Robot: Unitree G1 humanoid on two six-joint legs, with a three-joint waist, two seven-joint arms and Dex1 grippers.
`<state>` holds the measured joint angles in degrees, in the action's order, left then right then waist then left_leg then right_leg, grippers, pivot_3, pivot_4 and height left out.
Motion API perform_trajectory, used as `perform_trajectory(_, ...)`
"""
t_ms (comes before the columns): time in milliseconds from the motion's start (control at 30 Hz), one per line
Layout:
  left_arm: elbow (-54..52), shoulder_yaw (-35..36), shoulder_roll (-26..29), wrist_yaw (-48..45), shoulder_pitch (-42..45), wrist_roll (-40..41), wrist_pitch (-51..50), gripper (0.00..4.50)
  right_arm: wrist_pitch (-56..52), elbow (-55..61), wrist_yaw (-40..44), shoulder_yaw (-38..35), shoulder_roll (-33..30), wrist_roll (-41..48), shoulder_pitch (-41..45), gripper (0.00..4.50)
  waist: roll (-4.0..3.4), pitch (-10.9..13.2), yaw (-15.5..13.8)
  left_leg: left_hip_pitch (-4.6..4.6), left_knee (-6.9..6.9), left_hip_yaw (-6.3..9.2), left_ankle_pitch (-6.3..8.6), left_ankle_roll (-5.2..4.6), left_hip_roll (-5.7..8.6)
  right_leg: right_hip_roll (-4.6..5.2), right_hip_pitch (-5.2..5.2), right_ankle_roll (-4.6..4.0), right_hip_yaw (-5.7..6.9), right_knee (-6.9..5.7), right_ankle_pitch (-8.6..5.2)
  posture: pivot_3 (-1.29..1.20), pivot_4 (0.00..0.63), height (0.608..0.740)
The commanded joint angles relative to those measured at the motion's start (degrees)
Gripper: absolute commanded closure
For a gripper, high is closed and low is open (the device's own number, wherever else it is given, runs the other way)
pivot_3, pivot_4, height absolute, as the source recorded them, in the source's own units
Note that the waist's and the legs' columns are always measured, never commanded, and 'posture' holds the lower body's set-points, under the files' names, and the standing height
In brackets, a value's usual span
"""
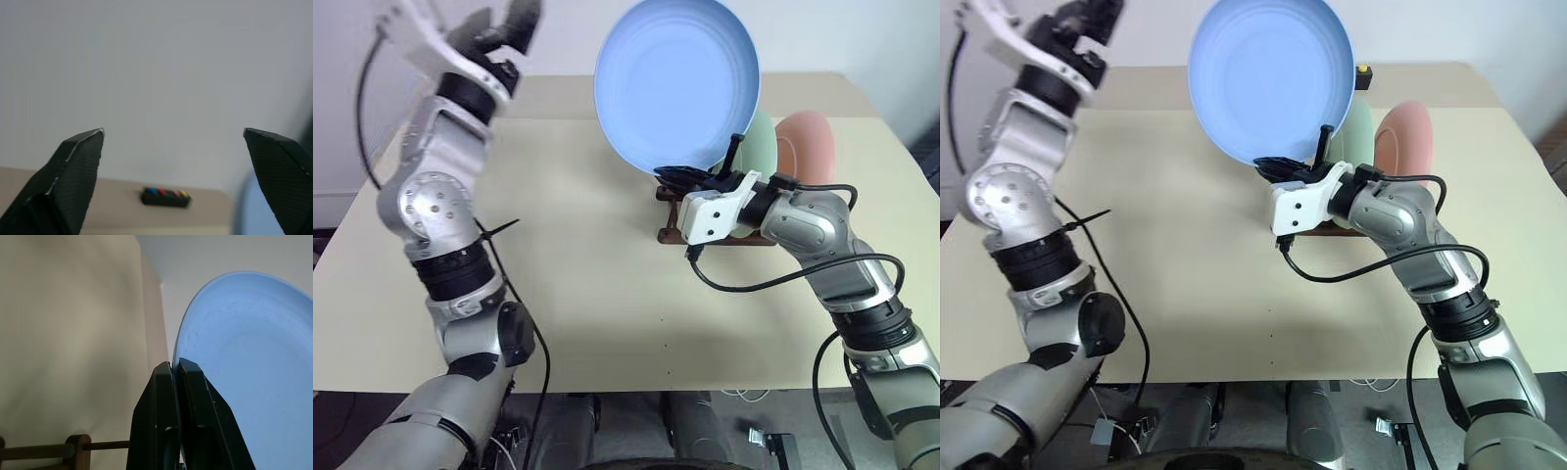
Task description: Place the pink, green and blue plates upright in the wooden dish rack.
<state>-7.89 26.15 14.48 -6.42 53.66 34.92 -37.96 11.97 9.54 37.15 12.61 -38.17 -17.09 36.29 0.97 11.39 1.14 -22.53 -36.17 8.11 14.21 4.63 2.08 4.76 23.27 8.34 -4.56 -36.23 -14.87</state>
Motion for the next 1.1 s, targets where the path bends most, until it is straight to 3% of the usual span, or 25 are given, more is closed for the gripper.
perform_trajectory(33, 3.5, -1.0, 4.5, -1.5, -4.4, -4.9, 4.4, 0.06, -0.1, 2.3, -0.6, -4.1, 3.5, 8.2, 2.9, 4.5, -0.01, 0.0, 0.1, 0.02, 0.02, 0.0, 0.0, 0.0, 0.0, 0.0, 0.0, -0.01, 0.0, 0.0, 0.0, 0.0, 0.15, 0.74)
perform_trajectory(200, 6.5, -6.5, 6.5, -8.2, -13.9, -6.5, 5.7, 0.06, -9.8, 6.7, 1.8, -7.4, 8.7, 22.3, 4.5, 4.5, 0.03, 0.0, -0.3, 0.02, 0.0, 0.05, 0.01, -0.02, -0.01, -0.02, -0.02, -0.04, 0.01, -0.02, 0.02, 0.0, 0.15, 0.74)
perform_trajectory(400, -1.3, -22.3, 9.2, -21.2, -27.2, -14.0, 14.5, 0.06, -26.9, 12.9, 1.3, -11.1, 12.5, 39.1, 1.5, 4.5, 0.06, -0.1, -0.2, 0.01, 0.02, 0.07, 0.02, -0.03, -0.03, -0.01, -0.02, -0.09, 0.02, -0.01, 0.05, 0.0, 0.15, 0.74)
perform_trajectory(533, -2.2, -27.0, 8.3, -24.4, -30.9, -15.4, 17.2, 0.06, -33.9, 15.4, -1.8, -13.4, 15.5, 46.7, -0.6, 4.5, 0.03, -0.1, -0.2, 0.04, 0.04, 0.06, 0.02, -0.04, -0.05, -0.04, 0.0, -0.12, 0.02, -0.04, 0.07, 0.0, 0.15, 0.74)
perform_trajectory(867, -2.5, -31.5, 9.0, -30.0, -34.5, -18.1, 20.5, 0.06, -45.9, 17.6, -12.6, -20.7, 22.3, 65.5, -1.7, 4.5, -0.01, -0.1, 0.0, 0.06, 0.04, 0.05, 0.02, -0.05, -0.05, -0.05, 0.01, -0.13, 0.01, -0.1, 0.07, 0.0, 0.15, 0.74)
perform_trajectory(1100, -3.1, -31.9, 9.3, -31.8, -35.6, -18.6, 20.8, 0.06, -48.0, 15.9, -17.1, -21.7, 24.4, 69.3, -3.2, 4.5, -0.03, -0.1, 0.0, 0.06, 0.05, 0.04, 0.03, -0.06, -0.05, -0.05, 0.02, -0.13, 0.01, -0.1, 0.07, 0.0, 0.15, 0.74)
